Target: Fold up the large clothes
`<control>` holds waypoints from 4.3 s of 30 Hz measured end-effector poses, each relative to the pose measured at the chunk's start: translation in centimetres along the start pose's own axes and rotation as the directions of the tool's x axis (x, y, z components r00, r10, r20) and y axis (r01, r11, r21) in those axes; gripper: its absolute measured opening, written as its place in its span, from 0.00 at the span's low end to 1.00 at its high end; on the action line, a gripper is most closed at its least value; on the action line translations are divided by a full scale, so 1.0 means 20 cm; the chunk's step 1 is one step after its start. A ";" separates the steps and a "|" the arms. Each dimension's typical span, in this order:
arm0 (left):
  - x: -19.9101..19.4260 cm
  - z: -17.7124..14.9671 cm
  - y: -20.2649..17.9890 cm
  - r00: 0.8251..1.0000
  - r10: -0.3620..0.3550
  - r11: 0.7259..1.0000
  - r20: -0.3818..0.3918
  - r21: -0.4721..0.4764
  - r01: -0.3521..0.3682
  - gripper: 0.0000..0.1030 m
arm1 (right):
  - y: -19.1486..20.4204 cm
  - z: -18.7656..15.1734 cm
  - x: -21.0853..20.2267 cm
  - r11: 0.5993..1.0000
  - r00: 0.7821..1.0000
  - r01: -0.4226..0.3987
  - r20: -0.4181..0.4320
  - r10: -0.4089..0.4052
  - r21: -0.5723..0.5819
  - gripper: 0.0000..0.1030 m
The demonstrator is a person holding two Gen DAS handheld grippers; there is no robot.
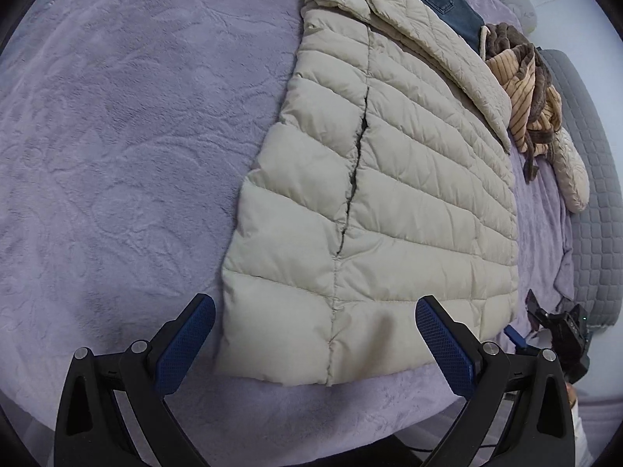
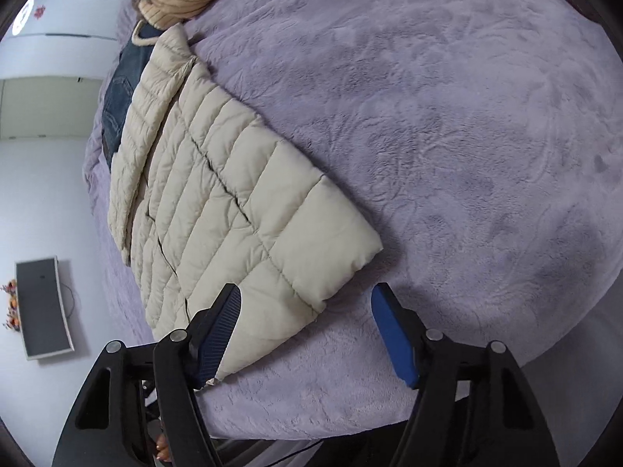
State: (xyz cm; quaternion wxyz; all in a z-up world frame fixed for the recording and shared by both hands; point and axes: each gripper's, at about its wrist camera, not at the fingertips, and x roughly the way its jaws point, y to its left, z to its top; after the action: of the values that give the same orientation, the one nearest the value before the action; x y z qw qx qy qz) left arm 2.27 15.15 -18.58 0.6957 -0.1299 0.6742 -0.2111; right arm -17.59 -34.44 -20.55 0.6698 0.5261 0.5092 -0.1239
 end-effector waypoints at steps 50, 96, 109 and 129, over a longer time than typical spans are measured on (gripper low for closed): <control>-0.34 1.45 -0.50 0.928 -0.171 0.981 0.332 -0.029 0.191 0.15 | 1.33 1.21 0.32 0.828 0.845 -0.532 -0.175 0.506 -0.176 0.09; 0.35 1.98 -0.61 0.886 0.258 0.956 0.386 0.033 -0.293 0.59 | 1.53 1.49 0.96 0.798 0.992 0.113 0.119 -0.052 -0.592 0.07; 0.27 2.08 -0.52 0.848 0.346 0.938 0.402 -0.119 -0.326 0.59 | 1.46 1.59 0.93 0.872 0.989 0.094 0.147 -0.026 -0.480 0.06; -0.17 1.27 -0.37 0.909 0.214 0.976 0.357 -0.115 -0.184 0.80 | 1.35 1.09 0.42 0.891 0.990 -0.082 0.070 0.126 -0.447 0.51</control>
State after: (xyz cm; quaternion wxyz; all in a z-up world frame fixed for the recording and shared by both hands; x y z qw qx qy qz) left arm 26.64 7.62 -10.68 0.8217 -0.1250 0.5496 -0.0842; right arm 17.27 -38.26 -13.35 0.8015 0.3797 0.4619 0.0057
